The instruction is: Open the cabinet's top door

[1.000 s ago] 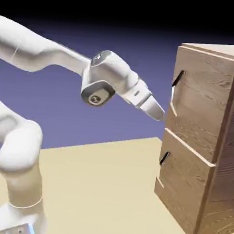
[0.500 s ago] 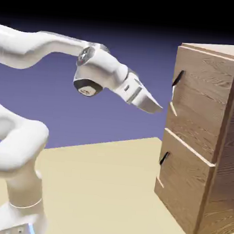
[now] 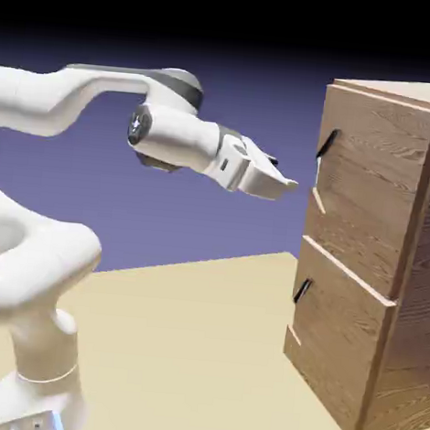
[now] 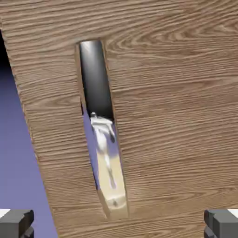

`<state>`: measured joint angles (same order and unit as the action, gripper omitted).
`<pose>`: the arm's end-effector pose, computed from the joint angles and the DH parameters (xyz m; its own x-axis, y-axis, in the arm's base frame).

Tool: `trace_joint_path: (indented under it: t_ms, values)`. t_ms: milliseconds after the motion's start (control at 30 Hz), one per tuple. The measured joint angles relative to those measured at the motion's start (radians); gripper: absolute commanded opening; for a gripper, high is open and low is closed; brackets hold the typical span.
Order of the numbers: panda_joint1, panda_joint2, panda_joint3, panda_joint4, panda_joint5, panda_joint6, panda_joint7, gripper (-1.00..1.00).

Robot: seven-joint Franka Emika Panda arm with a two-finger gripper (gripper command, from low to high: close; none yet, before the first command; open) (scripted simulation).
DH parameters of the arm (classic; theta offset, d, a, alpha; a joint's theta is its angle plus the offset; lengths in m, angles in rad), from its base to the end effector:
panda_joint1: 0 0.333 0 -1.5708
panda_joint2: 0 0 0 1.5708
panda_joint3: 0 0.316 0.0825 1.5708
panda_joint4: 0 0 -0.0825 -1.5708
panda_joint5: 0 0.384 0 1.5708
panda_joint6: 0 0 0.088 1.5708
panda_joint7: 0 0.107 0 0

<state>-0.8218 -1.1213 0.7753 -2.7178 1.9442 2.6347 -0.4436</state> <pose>0.3342 -0.0104 0.5257 0.1393 -0.7954 0.5899 -0.2264 -0.6055 -0.7630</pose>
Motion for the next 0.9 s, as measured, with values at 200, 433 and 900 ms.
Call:
trace_joint_path:
  t_ms: [200,433,900]
  values:
    - [-0.112,-0.074,0.104,0.012,0.261,-0.054,-0.159,0.00]
    - [-0.242,-0.160,0.225,0.027,0.565,-0.117,-0.345,0.00]
    - [-0.363,-0.108,0.236,0.049,0.619,-0.330,-0.437,-1.00]
